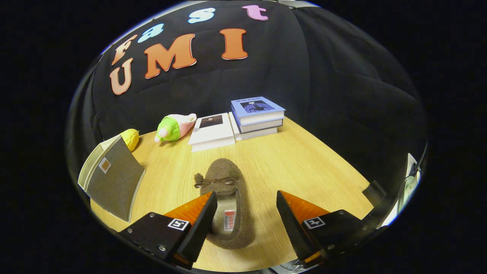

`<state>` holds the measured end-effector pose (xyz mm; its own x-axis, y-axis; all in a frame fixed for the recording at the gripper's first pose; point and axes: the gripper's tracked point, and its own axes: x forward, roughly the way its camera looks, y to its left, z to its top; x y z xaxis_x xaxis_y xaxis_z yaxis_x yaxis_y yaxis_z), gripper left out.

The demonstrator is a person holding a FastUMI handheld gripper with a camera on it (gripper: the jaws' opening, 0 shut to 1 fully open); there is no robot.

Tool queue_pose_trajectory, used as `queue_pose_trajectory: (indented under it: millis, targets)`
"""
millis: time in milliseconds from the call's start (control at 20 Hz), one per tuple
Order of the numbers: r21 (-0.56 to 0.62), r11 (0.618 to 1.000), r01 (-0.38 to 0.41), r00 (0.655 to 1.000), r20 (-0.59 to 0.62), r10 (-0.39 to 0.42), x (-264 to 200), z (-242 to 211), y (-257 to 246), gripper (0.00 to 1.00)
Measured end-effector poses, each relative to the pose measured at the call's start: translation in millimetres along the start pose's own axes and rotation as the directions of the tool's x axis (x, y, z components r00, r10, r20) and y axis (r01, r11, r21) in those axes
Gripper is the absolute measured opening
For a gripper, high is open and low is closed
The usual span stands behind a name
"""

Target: Open the storage box then place both shoes into the box .Put the left shoe in first, then the right shoe, with the right side of both shoes facing outward in a uniform manner.

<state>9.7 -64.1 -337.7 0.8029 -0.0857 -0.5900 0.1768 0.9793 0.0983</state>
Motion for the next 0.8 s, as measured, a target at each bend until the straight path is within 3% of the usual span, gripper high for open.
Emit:
queue_pose_trajectory:
  millis: [150, 350, 450, 500, 600, 800]
  targets:
    - [0.003, 1.000, -0.024, 0.999, -0.040, 0.025, 8.0, -16.0, 0.6, 0.85]
    - [0.036, 0.999, -0.037, 0.995, -0.091, 0.040, 23.7, -31.0, 3.7, 0.66]
    - [0.107, 0.993, -0.049, 0.993, -0.100, 0.059, 30.0, -32.3, 8.2, 0.45]
    - [0.129, 0.991, -0.038, 0.993, -0.104, 0.052, 30.6, -31.0, 8.9, 0.29]
    - [0.106, 0.994, 0.009, 0.996, -0.092, 0.001, 29.6, -29.3, -1.8, 0.10]
    - [0.179, 0.983, 0.032, 0.997, -0.079, -0.018, 35.4, -18.6, 6.2, 0.02]
